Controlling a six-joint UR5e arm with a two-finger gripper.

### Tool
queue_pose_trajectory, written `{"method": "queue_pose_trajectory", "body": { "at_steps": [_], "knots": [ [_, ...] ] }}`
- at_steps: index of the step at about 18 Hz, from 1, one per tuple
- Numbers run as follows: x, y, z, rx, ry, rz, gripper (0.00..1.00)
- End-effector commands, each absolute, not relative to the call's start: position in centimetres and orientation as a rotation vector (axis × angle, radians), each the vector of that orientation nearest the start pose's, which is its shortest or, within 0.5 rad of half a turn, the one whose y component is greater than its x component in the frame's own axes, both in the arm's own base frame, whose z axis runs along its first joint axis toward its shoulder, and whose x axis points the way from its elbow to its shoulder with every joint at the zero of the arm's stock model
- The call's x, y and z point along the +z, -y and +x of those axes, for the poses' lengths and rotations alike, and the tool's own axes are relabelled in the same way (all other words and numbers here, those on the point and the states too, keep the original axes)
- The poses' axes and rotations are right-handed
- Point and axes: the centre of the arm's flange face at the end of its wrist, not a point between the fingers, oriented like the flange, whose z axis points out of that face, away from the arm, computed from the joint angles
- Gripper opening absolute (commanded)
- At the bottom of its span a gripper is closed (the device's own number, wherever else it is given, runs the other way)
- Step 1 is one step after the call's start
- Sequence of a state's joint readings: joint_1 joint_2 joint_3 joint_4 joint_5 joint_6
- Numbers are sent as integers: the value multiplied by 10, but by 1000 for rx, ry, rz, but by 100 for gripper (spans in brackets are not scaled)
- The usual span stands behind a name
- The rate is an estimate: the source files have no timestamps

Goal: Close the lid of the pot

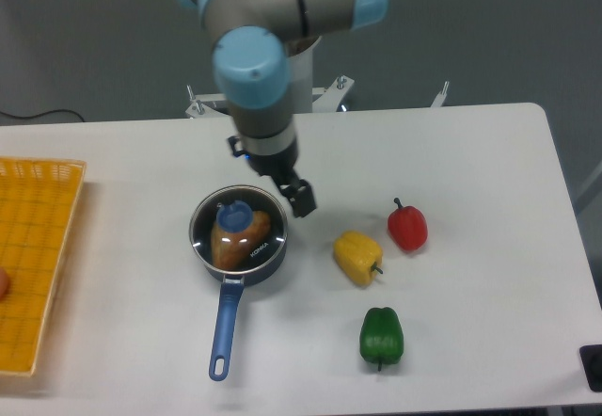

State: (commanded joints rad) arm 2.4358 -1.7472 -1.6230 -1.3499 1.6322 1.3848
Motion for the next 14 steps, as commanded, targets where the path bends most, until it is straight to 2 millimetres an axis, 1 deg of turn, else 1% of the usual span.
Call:
{"method": "queue_pose_trajectory", "body": {
  "at_steps": [2, 4, 5, 7, 8, 10, 12, 14],
  "knots": [
    [394, -435, -369, 26, -875, -3071, 100],
    [394, -421, -389, 12, -974, -3042, 100],
    [393, -417, -396, 9, -1004, -3031, 100],
    [390, -413, -404, 7, -1020, -3024, 100],
    [387, -412, -413, 6, -1029, -3019, 100],
    [381, -415, -428, -6, -1075, -3003, 100],
    [381, -410, -448, -9, -1062, -2994, 100],
    [377, -405, -460, -15, -1045, -2991, 100]
  ]
}}
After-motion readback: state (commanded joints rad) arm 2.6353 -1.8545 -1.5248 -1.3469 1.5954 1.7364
